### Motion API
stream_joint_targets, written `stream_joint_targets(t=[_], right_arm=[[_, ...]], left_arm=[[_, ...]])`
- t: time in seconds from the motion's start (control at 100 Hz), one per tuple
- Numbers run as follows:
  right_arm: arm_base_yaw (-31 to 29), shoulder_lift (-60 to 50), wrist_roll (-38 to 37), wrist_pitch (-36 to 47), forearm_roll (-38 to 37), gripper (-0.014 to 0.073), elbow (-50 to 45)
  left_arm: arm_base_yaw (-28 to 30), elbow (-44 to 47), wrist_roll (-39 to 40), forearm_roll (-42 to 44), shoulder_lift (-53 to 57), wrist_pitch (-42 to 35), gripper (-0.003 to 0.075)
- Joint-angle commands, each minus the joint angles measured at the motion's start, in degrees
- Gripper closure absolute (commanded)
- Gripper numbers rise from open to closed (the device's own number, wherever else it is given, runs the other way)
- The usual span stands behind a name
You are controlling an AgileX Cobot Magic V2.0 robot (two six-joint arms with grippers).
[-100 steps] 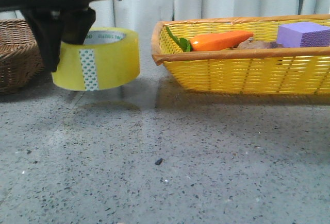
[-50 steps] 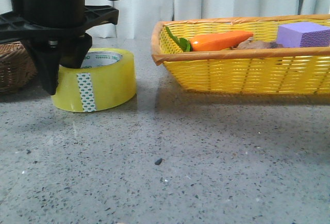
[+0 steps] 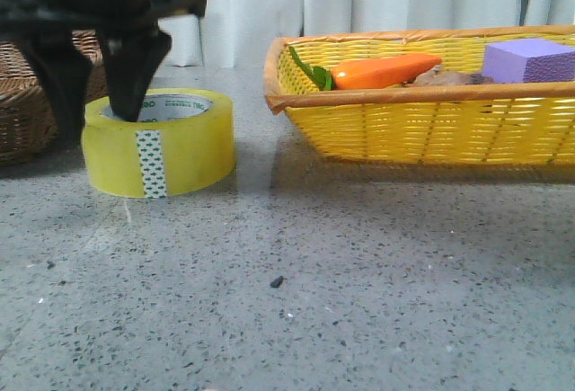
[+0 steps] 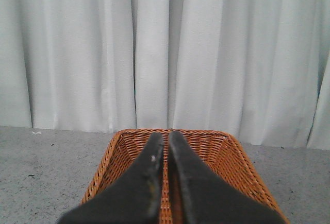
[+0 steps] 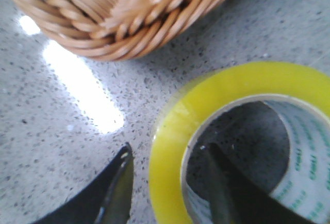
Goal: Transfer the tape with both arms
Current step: 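Set the tape roll on the table and open the right gripper, then withdraw the right gripper upward away from the tape roll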
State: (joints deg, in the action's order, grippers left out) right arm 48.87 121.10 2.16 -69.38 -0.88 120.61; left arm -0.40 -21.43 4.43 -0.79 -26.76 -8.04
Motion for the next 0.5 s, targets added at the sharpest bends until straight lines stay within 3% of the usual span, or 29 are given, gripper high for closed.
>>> stream_joint_targets(t=[0.0,0.15,0.35,0.49], right_arm=[[-0.17,-6.51,0.04,0.96,-0.68,0.0338,2.84],[-0.17,-11.84,0.04,0.59,-0.68,0.0375,3.08],[-0.17,-18.09,0.04,-0.82,-1.98,0.0669,2.96],[-0.17,-21.3,0.04,-2.5,-2.63,0.0659,2.85]], left_arm=[[0.15,-2.08,0.39,-0.31,-0.69,-4.23,0.0741],[0.15,-2.08,0.39,-0.31,-0.69,-4.23,0.0741],[0.15,-2.08,0.39,-0.31,-0.69,-4.1,0.0741],[0.05,-2.08,0.39,-0.31,-0.69,-3.77,0.0741]])
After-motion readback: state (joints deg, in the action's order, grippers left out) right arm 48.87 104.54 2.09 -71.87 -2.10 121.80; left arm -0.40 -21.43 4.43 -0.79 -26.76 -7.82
